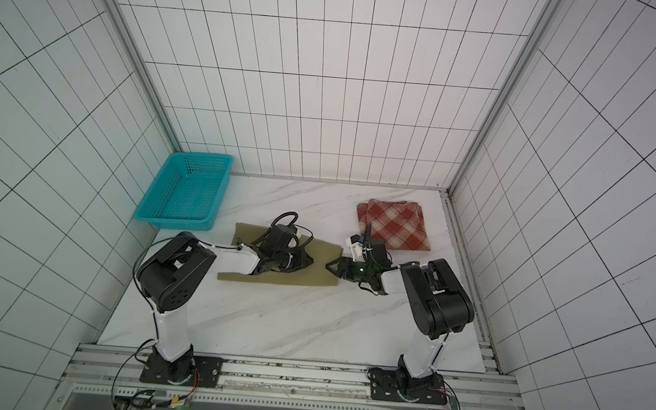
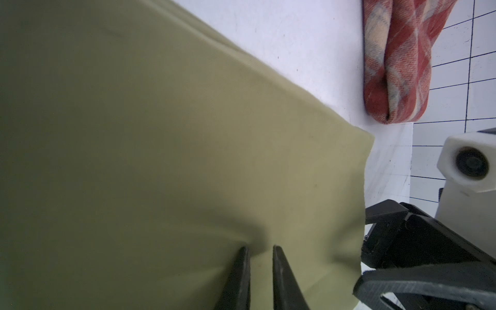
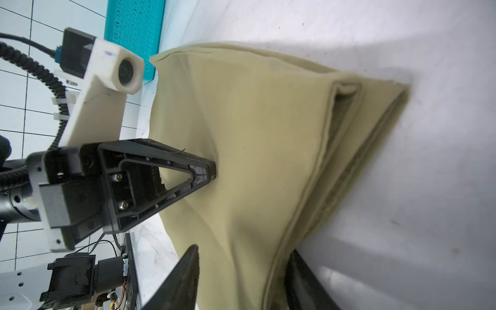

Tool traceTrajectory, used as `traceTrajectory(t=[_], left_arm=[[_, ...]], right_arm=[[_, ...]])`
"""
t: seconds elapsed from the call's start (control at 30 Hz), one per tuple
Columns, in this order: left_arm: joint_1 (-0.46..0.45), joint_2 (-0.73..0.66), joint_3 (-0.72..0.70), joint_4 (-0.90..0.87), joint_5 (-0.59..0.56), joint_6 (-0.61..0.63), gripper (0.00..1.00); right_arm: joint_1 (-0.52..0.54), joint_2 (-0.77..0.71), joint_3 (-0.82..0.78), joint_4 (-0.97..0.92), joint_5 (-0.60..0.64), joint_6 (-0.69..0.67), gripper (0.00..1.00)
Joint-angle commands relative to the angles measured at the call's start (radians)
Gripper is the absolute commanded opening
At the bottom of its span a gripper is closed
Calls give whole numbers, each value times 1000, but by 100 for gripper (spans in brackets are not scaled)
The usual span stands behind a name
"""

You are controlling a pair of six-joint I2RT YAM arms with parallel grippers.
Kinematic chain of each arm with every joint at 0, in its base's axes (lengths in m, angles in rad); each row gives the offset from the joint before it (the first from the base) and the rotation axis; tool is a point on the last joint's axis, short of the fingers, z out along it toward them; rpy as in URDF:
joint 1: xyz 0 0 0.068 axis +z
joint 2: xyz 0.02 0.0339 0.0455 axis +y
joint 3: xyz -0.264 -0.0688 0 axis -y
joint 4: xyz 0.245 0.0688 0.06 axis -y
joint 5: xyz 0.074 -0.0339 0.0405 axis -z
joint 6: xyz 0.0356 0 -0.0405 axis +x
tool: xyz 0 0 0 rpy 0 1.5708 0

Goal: Fold and stack skirts
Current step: Fold the skirt at the center of the table.

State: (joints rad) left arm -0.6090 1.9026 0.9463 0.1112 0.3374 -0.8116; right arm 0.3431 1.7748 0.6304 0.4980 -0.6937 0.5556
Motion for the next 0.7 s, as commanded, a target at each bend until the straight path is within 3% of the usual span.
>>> traceTrajectory(t=[0.0, 0.5, 0.67], left_arm=[[-5, 41, 7, -52, -20, 8, 18], [-15, 52, 12, -53, -16, 4, 18], [-15, 55, 17, -54, -17, 3, 18]], right_arm=[[20, 56, 29, -92, 36, 15, 51], [33, 104, 64, -50, 11, 37, 48], [33, 116, 79, -42, 3, 41, 43]])
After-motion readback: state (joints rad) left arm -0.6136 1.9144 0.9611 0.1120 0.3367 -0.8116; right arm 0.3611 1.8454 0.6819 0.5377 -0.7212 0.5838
